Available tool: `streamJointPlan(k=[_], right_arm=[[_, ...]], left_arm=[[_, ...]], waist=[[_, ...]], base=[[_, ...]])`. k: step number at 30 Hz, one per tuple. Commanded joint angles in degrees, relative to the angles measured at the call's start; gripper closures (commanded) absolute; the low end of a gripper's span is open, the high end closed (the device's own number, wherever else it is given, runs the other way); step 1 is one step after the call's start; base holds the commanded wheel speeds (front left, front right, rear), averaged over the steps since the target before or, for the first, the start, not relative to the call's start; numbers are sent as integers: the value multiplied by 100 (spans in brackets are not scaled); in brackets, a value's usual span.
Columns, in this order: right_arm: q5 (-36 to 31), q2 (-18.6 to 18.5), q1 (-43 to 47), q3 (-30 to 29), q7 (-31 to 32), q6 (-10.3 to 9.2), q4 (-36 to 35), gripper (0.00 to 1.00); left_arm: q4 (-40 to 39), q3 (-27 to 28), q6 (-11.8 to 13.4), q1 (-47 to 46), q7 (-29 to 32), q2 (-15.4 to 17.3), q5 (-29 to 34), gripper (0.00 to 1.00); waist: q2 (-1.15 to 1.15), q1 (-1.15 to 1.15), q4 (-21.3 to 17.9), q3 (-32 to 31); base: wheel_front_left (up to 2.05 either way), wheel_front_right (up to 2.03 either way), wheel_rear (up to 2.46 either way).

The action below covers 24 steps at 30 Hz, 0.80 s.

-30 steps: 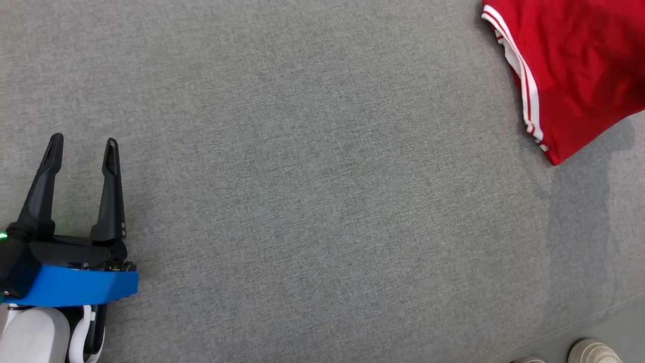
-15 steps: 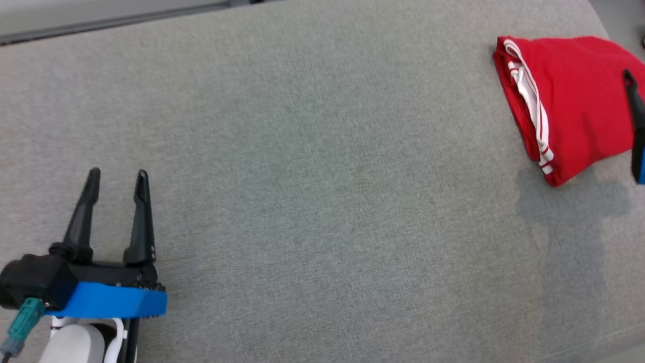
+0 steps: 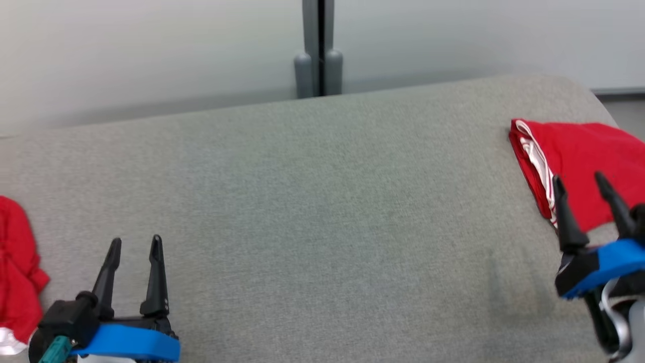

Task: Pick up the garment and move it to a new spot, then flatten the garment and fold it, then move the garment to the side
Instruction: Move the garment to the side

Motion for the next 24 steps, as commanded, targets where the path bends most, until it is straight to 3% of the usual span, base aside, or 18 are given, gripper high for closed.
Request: streamJointPlan(k=[1, 9, 24], right_arm=[[49, 118, 185, -41, -32, 1, -65, 0], [26, 781, 1014, -132, -119, 1, -440, 0], [-132, 948, 1350, 11, -56, 1, -595, 0]], left_arm=[[11, 27, -11, 64, -21, -43, -4, 0], [72, 93, -77, 396, -24, -200, 93, 0], [165, 265, -174, 685, -24, -402, 206, 0]], waist=[[0, 2, 179, -230], [0, 2, 395, -510], [0, 2, 645, -706]], base=[[0, 0, 0], [0, 0, 0], [0, 0, 0]])
